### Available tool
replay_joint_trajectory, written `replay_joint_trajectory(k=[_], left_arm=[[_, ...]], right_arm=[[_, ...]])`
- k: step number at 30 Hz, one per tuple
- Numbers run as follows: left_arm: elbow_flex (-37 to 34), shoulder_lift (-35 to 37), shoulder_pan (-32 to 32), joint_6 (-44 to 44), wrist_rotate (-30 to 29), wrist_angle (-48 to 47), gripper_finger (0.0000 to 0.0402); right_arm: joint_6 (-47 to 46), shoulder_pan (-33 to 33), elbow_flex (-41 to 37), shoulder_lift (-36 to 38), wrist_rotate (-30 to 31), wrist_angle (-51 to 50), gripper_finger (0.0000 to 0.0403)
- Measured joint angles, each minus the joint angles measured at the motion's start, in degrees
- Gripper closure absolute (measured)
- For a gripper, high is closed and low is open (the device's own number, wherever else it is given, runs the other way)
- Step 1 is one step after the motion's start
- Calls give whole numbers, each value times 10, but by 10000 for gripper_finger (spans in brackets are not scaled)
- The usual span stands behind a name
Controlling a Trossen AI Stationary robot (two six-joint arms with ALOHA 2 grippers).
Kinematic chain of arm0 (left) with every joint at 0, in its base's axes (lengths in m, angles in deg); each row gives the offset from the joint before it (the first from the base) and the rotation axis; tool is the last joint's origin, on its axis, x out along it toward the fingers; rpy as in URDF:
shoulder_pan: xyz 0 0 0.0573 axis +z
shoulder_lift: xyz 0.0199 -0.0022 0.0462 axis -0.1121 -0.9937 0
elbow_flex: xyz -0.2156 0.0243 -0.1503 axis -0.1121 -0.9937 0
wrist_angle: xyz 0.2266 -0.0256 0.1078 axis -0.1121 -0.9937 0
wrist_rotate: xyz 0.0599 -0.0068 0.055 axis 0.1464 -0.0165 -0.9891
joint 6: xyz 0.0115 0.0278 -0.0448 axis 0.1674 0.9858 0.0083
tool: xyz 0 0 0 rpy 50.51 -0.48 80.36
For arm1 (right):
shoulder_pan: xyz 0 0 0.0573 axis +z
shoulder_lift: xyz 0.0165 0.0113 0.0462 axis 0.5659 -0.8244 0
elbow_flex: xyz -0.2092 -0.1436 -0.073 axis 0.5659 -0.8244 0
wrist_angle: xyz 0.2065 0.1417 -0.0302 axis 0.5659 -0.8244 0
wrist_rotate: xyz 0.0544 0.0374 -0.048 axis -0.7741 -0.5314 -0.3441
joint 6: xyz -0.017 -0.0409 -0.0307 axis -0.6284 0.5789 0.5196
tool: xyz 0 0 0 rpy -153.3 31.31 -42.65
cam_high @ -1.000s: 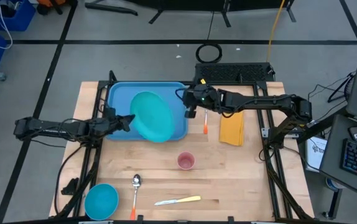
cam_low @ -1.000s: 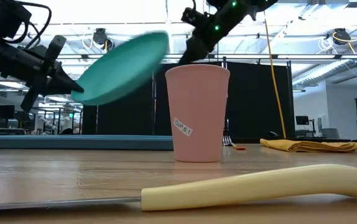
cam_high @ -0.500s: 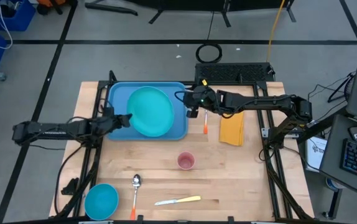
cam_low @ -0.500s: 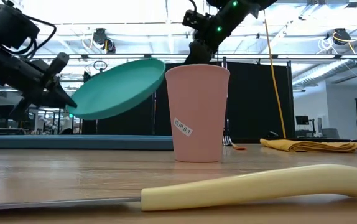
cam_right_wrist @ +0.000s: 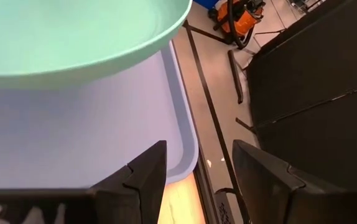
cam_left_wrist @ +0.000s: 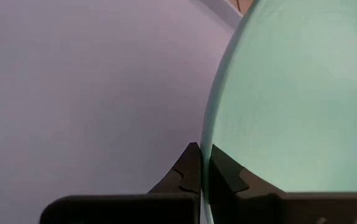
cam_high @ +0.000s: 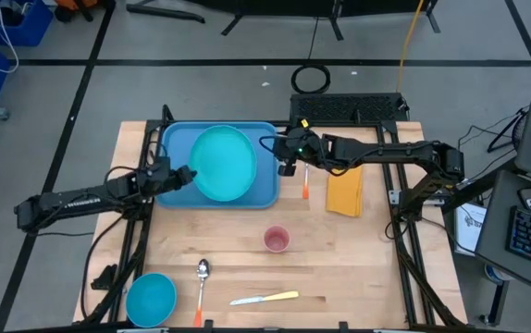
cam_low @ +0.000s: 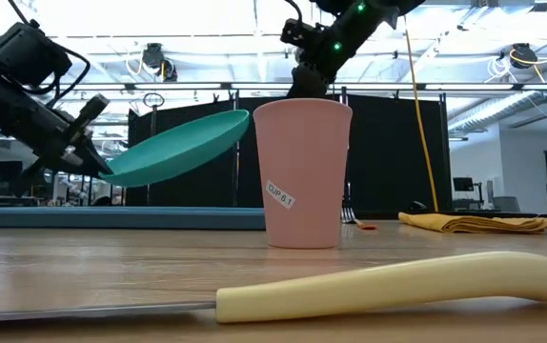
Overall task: Set up tray
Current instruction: Put the green plate on the blue serving tray
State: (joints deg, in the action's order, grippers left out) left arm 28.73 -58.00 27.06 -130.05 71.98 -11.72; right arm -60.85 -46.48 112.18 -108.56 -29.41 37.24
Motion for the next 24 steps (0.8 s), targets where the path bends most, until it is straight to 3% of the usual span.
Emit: replay_joint_trajectory(k=[6, 14, 18, 24], left_arm=[[33, -43, 20, -7, 15, -77, 396], [137, -118, 62, 27, 21, -155, 396], [177, -176, 96, 49, 53, -199, 396], [184, -264, 127, 68, 97, -165, 396]], right_arm=[[-14, 0, 0, 0, 0, -12, 233], [-27, 0, 0, 0, -2, -17, 234], [-40, 0, 0, 0, -2, -28, 234], [-41, 0, -15, 0, -2, -28, 234]])
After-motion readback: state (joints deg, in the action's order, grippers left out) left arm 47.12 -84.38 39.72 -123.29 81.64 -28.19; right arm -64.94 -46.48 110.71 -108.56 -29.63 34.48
